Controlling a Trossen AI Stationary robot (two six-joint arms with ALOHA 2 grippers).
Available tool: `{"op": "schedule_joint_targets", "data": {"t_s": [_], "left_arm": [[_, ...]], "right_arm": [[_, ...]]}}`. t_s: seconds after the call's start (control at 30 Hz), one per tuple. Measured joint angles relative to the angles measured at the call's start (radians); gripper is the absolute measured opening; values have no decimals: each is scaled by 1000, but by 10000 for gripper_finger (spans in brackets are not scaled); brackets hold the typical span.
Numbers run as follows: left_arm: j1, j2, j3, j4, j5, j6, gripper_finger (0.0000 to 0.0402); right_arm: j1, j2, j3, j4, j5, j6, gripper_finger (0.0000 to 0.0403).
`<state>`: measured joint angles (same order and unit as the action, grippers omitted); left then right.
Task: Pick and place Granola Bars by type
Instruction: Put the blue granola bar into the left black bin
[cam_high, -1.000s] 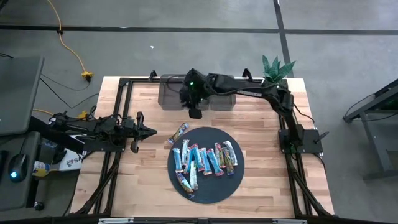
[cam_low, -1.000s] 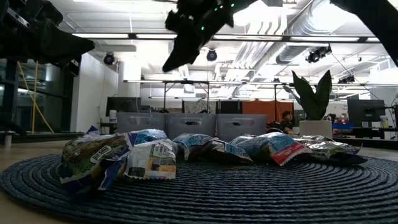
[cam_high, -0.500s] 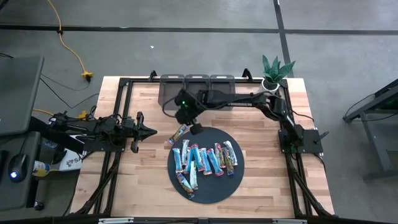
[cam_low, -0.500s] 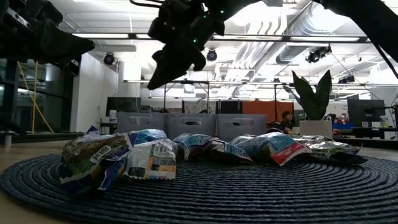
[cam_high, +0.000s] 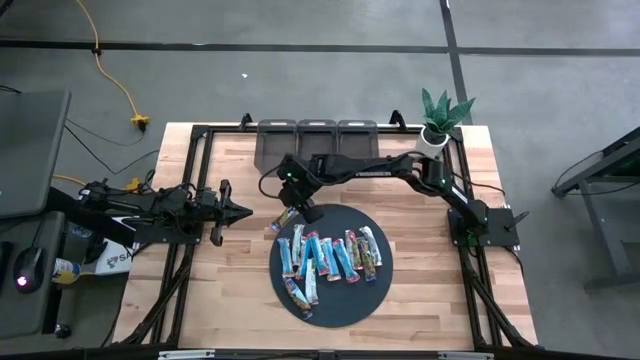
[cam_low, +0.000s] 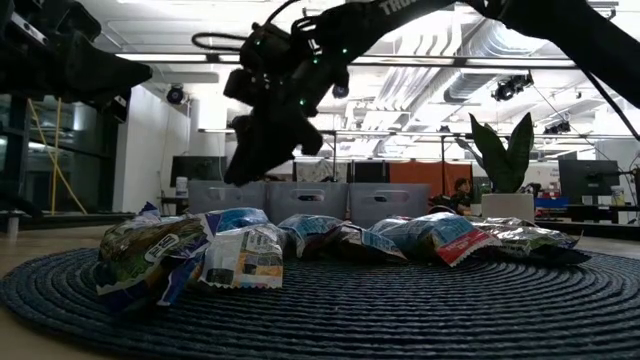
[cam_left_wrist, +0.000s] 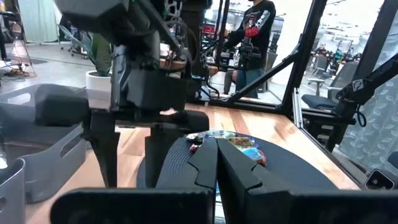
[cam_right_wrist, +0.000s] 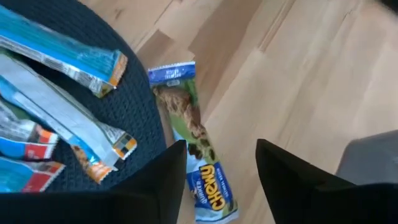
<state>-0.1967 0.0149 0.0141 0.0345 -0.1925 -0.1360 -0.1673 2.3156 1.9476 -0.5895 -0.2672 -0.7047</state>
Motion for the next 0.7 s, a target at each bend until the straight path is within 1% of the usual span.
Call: {"op": "schedule_joint_targets", "data": {"t_s": [0.17,0.3,0.7], "left_arm": [[0,2,0,0,0,0,1],[0,2,0,0,1,0,1],[0,2,0,0,1,0,1]], "right_arm": [[10,25,0,-2,27,-69,181],[20,35,0,19,27,-110,182],[24,79,0,50,30,-116,182]]}}
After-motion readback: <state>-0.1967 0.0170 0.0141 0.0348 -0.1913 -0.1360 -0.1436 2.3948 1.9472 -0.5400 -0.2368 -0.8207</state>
